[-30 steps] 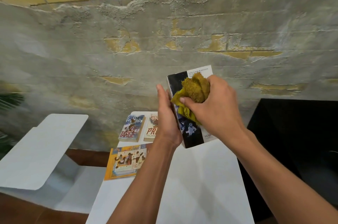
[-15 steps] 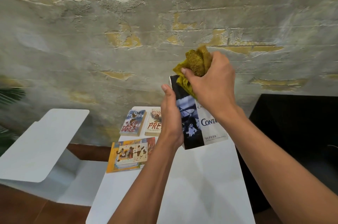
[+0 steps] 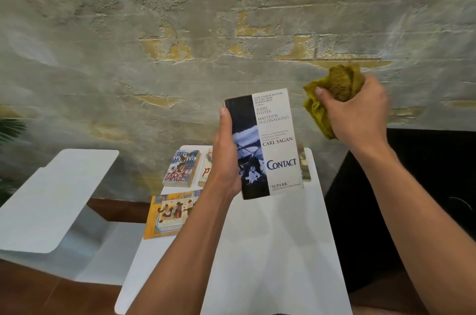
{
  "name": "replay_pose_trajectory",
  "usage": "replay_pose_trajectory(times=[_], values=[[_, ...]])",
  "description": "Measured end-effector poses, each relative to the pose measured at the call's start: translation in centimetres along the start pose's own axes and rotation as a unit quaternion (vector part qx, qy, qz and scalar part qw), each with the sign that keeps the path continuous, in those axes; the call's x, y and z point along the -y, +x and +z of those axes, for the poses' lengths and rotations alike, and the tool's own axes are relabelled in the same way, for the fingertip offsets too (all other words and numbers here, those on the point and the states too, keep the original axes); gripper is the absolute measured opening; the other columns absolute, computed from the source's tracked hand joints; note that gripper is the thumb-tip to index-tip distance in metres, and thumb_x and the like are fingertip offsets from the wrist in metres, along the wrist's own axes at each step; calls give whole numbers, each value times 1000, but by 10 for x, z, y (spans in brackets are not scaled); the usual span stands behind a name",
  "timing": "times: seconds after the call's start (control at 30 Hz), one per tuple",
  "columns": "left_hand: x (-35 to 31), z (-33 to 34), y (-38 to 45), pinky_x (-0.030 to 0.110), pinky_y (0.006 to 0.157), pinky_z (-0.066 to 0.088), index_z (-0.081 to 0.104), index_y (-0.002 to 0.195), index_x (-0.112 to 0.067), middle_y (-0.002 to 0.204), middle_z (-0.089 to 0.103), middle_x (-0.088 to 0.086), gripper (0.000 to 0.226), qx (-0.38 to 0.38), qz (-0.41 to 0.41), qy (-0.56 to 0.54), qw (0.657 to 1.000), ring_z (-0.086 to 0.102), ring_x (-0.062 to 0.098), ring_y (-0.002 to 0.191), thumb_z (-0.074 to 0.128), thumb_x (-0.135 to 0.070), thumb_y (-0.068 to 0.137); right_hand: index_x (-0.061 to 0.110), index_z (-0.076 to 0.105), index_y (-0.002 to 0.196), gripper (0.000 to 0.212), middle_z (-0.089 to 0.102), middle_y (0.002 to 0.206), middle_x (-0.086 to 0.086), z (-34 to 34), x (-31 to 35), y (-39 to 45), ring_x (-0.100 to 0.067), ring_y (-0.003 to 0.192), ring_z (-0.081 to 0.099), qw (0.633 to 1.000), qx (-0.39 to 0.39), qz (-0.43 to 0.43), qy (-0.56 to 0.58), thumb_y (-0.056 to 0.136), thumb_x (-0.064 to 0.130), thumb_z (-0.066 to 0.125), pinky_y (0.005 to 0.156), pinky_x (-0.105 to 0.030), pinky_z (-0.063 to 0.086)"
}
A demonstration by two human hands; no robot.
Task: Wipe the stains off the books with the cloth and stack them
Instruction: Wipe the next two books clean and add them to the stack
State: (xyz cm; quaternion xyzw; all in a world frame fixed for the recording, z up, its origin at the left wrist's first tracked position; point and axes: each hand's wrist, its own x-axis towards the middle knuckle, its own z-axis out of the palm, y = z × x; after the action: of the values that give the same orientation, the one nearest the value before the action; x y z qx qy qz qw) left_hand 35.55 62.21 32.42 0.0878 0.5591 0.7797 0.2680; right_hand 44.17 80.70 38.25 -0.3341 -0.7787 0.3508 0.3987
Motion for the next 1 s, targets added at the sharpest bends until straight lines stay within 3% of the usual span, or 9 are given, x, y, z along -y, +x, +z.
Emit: replay_pose_trajectory(times=[0.13, 0.33, 0.5, 0.6, 0.7, 0.8, 1.0], values=[[-8, 5, 2, 62, 103, 47, 68, 129, -14, 122, 70, 17, 89, 7, 12, 5, 1000, 68, 39, 112, 46, -84, 80, 18, 60, 108, 45, 64, 100, 4, -4, -13, -2, -15, 92, 62, 1000, 2, 20, 9, 78, 46, 81, 81, -31, 51], [-12, 11, 3, 61, 98, 51, 68, 128, -13, 118, 72, 19, 76, 22, 27, -15, 999, 70, 40, 107, 37, -72, 92, 19, 60, 107, 43, 63, 96, 4, -12, -21, -8, -12, 86, 61, 999, 7, 23, 24, 79, 45, 81, 64, -13, 40], [-21, 15, 9, 59, 96, 53, 75, 117, -14, 118, 71, 20, 69, 51, 31, -36, 998, 70, 42, 104, 36, -67, 96, 20, 58, 104, 40, 60, 93, 5, -16, -31, -10, -13, 85, 58, 999, 13, 22, 21, 80, 42, 80, 61, -11, 37], [-29, 20, 12, 64, 99, 49, 72, 122, -10, 120, 70, 22, 74, 56, 45, -16, 997, 68, 45, 107, 38, -70, 94, 20, 56, 101, 38, 59, 90, 5, -15, -36, -12, -14, 84, 58, 999, 24, 25, 17, 80, 41, 81, 60, -12, 37], [-33, 23, 18, 57, 99, 49, 74, 120, -11, 120, 70, 22, 74, 58, 51, -9, 997, 68, 44, 107, 37, -71, 95, 20, 55, 98, 39, 59, 88, 5, -10, -42, -11, -15, 83, 59, 999, 35, 31, 10, 79, 42, 81, 61, -16, 40], [-35, 26, 22, 56, 97, 50, 70, 126, -10, 124, 68, 23, 75, 71, 50, -26, 996, 67, 43, 109, 38, -71, 95, 19, 56, 98, 40, 61, 90, 1, -4, -47, -8, -18, 87, 60, 999, 42, 25, -7, 79, 45, 80, 70, -26, 45], [-40, 33, 22, 53, 95, 54, 77, 113, -12, 118, 72, 20, 73, 64, 29, -17, 997, 70, 39, 104, 34, -69, 98, 18, 59, 102, 43, 63, 94, 0, 9, -52, -3, -19, 89, 61, 997, 69, 21, -24, 79, 46, 81, 75, -32, 51]])
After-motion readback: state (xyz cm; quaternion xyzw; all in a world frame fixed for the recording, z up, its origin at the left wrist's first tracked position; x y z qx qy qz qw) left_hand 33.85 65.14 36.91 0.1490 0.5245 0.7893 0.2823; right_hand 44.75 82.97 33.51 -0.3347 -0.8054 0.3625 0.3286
